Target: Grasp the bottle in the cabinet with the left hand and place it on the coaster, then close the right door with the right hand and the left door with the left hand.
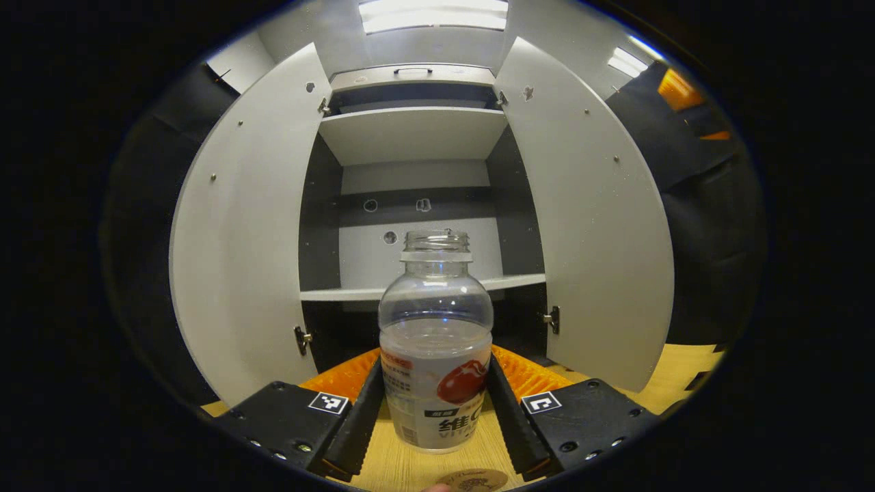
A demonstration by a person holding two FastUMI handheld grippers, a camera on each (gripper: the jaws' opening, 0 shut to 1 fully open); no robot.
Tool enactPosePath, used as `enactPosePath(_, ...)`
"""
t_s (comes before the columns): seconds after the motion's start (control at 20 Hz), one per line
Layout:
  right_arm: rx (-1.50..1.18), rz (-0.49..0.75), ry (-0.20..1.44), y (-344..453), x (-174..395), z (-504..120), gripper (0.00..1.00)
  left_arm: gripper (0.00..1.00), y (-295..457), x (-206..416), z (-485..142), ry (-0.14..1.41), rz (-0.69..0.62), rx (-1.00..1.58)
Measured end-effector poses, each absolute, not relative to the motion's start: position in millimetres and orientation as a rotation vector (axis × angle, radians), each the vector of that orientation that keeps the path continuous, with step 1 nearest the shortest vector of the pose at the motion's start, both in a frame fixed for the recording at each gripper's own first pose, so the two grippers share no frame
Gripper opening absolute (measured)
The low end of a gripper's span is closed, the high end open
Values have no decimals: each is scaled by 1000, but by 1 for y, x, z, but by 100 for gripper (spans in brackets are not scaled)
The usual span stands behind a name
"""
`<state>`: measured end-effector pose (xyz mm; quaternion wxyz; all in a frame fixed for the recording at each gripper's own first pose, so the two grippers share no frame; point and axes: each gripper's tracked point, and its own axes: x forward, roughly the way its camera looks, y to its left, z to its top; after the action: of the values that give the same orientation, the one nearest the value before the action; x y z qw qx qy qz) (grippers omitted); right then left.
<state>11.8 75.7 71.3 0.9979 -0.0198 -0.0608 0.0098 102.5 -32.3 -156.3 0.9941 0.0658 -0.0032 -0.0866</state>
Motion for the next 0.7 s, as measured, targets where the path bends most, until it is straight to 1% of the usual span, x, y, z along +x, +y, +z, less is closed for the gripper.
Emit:
enactPosePath(0.15, -29, 53, -100, 86, 12, 72, 84, 77, -34, 91, -201, 53, -147, 124)
enactPosePath(0.3, -33, 43, -74, 85, 13, 70, 84, 77, -42, 82, -239, 121, -131, 51)
enactPosePath(0.5, -37, 31, -46, 87, 16, 64, 84, 77, -43, 81, -266, 124, -94, 40)
enactPosePath(0.7, -46, 47, -23, 92, 19, 59, 84, 77, -43, 79, -290, 142, -104, 70)
